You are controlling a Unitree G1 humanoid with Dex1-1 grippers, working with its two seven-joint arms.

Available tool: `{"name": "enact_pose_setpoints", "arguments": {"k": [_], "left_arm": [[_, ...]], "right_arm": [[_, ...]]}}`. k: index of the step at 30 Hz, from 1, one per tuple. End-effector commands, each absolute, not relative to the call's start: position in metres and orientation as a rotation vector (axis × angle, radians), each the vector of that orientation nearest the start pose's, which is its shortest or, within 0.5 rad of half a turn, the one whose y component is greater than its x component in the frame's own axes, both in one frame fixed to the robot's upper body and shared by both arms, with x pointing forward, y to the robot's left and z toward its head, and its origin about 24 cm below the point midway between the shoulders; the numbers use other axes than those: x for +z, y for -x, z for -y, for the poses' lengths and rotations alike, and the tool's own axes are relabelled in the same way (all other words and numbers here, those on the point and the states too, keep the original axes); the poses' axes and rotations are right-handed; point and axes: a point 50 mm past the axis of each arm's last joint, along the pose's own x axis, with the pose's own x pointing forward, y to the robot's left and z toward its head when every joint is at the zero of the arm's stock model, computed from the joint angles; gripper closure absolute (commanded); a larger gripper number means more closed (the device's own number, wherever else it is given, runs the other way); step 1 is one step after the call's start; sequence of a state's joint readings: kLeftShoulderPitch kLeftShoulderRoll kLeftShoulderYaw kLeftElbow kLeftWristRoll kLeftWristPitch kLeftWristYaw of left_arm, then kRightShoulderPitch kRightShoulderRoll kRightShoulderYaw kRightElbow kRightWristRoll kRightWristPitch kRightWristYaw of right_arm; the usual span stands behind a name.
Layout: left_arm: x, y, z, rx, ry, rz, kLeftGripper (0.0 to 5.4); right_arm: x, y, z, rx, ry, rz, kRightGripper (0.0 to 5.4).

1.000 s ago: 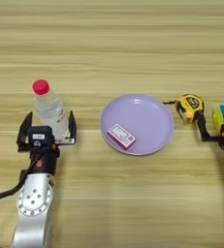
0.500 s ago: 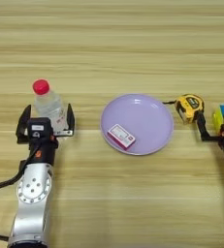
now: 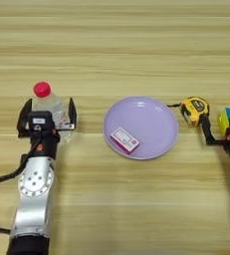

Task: Move the objects on the table

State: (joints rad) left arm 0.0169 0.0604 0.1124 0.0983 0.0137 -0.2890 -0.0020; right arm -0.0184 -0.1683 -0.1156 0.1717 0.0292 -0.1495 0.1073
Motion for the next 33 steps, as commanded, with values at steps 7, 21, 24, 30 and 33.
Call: {"name": "enact_pose_setpoints", "arguments": {"k": [7, 21, 24, 30, 33], "left_arm": [[0.0407, -0.2516, -0.1885, 0.108, -0.074, 0.142, 0.0], [0.0398, -0.2553, -0.1878, 0.107, -0.065, 0.136, 0.0], [0.0397, -0.2554, -0.1875, 0.107, -0.062, 0.136, 0.18], [0.0399, -0.2556, -0.1875, 0.107, -0.056, 0.14, 0.91], [0.0396, -0.2556, -0.1872, 0.102, -0.056, 0.135, 1.21]], "right_arm": [[0.0232, -0.2503, 0.2036, -0.007, 0.126, -0.021, 0.04], [0.0232, -0.2498, 0.2034, -0.009, 0.125, -0.021, 0.04], [0.0232, -0.2495, 0.2038, -0.01, 0.125, -0.021, 0.0], [0.0229, -0.2492, 0.2044, -0.011, 0.126, -0.022, 0.0], [0.023, -0.2494, 0.2044, -0.01, 0.126, -0.022, 0.0]]}}
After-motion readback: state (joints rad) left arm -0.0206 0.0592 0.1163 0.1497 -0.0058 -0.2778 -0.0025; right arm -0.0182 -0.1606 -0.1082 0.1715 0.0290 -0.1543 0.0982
